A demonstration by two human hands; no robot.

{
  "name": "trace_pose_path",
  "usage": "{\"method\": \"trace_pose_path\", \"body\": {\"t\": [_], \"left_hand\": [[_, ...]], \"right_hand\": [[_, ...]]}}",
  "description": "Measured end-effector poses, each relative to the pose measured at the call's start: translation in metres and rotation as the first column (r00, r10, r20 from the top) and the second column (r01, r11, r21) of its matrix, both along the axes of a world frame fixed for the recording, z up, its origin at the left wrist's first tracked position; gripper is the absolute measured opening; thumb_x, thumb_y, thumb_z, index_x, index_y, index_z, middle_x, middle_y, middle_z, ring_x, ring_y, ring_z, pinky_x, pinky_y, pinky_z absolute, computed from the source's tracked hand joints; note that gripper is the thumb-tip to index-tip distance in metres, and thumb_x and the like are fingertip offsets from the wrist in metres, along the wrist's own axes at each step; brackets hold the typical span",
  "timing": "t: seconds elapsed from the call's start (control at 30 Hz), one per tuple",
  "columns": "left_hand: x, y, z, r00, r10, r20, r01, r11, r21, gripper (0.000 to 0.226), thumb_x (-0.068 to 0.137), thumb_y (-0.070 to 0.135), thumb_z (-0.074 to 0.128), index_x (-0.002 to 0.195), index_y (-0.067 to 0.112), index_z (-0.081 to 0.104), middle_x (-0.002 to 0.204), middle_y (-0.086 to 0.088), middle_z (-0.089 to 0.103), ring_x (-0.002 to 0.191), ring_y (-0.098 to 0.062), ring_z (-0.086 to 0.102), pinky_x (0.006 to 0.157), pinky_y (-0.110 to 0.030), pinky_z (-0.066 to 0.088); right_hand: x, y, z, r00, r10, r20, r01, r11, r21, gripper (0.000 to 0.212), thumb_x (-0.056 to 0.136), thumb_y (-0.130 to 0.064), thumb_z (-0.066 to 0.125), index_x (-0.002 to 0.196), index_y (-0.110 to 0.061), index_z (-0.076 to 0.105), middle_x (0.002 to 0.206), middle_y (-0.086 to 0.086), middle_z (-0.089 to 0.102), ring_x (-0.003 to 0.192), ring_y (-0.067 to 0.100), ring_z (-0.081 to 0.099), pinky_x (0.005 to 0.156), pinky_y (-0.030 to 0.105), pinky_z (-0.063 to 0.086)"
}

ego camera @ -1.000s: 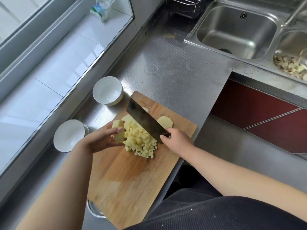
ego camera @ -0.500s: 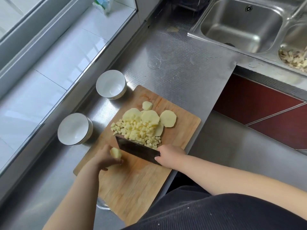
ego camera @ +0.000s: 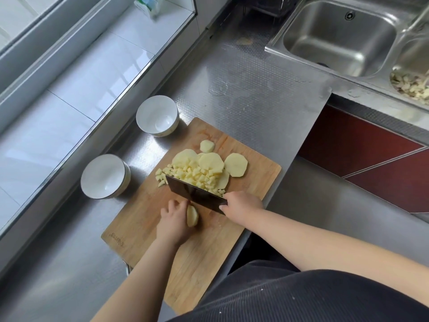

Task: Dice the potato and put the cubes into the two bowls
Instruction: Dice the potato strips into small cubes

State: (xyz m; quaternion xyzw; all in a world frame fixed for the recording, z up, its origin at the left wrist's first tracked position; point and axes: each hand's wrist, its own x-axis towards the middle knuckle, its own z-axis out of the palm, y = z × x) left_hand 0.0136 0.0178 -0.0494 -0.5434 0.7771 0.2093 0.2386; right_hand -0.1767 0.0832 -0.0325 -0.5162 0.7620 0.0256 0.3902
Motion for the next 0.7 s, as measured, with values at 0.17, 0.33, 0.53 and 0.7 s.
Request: {"method": "trace_pose_path", "body": {"t": [0.17, 0.33, 0.53, 0.7], "left_hand": [[0.004, 0.016, -0.008, 0.989, -0.055, -0.136, 0.045, 0.996, -0.075, 0.09, 0.08, 0.049, 0.069, 0.15, 0.027, 0.016, 0.148, -0.002, 0.025, 0.124, -0.025, 0.034, 0.096, -0.035, 0.043], [0.017, 0.023, -0.014, 0.977, -0.142, -0.161, 0.107, 0.972, -0.21, 0.077, 0.073, 0.056, 0.074, 0.136, 0.022, 0.046, 0.138, -0.005, 0.042, 0.123, -0.031, 0.044, 0.096, -0.042, 0.046], [0.018, 0.025, -0.019, 0.94, -0.239, -0.243, 0.15, 0.931, -0.333, 0.016, 0.079, 0.01, 0.074, 0.092, 0.016, 0.067, 0.095, -0.001, 0.063, 0.081, -0.023, 0.056, 0.058, -0.034, 0.051], [0.015, 0.026, -0.022, 0.941, -0.172, -0.291, 0.074, 0.945, -0.32, 0.011, 0.081, 0.013, 0.073, 0.091, 0.014, 0.067, 0.091, -0.003, 0.062, 0.079, -0.026, 0.056, 0.053, -0.03, 0.041]], "right_hand": [[0.0, -0.001, 0.002, 1.0, 0.007, 0.006, -0.007, 1.0, 0.007, 0.034, 0.1, -0.041, 0.044, 0.122, -0.02, 0.058, 0.114, 0.004, 0.064, 0.102, 0.026, 0.06, 0.069, 0.031, 0.043], [0.005, 0.002, 0.004, 0.999, 0.031, -0.013, -0.031, 1.0, 0.005, 0.035, 0.101, -0.04, 0.041, 0.124, -0.018, 0.057, 0.114, 0.006, 0.063, 0.102, 0.027, 0.059, 0.069, 0.032, 0.043], [0.017, 0.012, 0.013, 0.993, 0.106, -0.042, -0.111, 0.985, -0.129, 0.032, 0.104, -0.034, 0.035, 0.117, -0.016, 0.058, 0.103, 0.009, 0.065, 0.091, 0.03, 0.06, 0.061, 0.032, 0.038], [0.024, 0.015, 0.028, 0.979, 0.175, -0.103, -0.193, 0.96, -0.203, 0.029, 0.104, -0.029, 0.034, 0.111, -0.013, 0.057, 0.1, 0.01, 0.066, 0.089, 0.032, 0.062, 0.057, 0.031, 0.034]]}}
